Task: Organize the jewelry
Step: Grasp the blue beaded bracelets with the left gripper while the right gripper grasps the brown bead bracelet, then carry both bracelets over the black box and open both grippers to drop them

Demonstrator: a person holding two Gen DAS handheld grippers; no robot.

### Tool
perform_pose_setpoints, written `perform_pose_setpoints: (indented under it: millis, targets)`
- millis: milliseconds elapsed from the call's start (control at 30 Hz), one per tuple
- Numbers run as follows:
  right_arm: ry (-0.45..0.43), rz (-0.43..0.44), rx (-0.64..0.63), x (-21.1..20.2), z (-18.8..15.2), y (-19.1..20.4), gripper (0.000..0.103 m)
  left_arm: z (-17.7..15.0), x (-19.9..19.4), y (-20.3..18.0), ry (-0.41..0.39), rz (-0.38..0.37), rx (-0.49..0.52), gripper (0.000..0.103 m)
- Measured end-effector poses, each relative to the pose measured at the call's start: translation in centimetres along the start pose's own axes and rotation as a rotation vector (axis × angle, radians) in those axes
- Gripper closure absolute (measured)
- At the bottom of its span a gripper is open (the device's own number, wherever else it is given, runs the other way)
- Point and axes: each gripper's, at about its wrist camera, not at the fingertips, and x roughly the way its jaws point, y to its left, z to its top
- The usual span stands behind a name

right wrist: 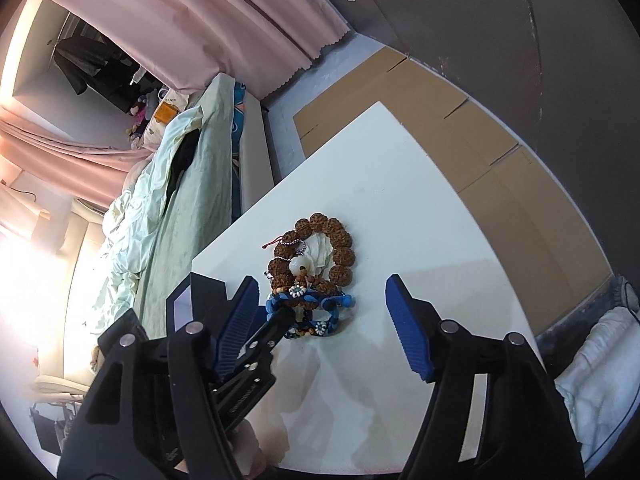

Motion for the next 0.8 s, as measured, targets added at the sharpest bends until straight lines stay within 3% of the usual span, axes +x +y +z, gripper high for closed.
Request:
perform_pose_setpoints:
  millis: [100,367,533,800]
  targets:
    - [0.019,0.008,0.004,0.8,0.1,0.1,0.041,0.1,0.3,0.3,0.022,-0.032,-0.010,0.088]
    - [0.046,0.014,0.024,2.3,0.1,-0.2,0.047,0.9,-1.9,0.6,-0.027,-0.055,-0.027,0.089]
    - [0.054,0.005,0.011,3.7,0.3,0.1,0.056,1.2,-3.9,1.4,-0.065,-0.047,-0.042,0.089]
    - [0.051,-0.082,-0.023,6.1,1.4,0.1,0.065,1.7,-6.4,3.3,-0.109,-0.046,-0.094,0.089]
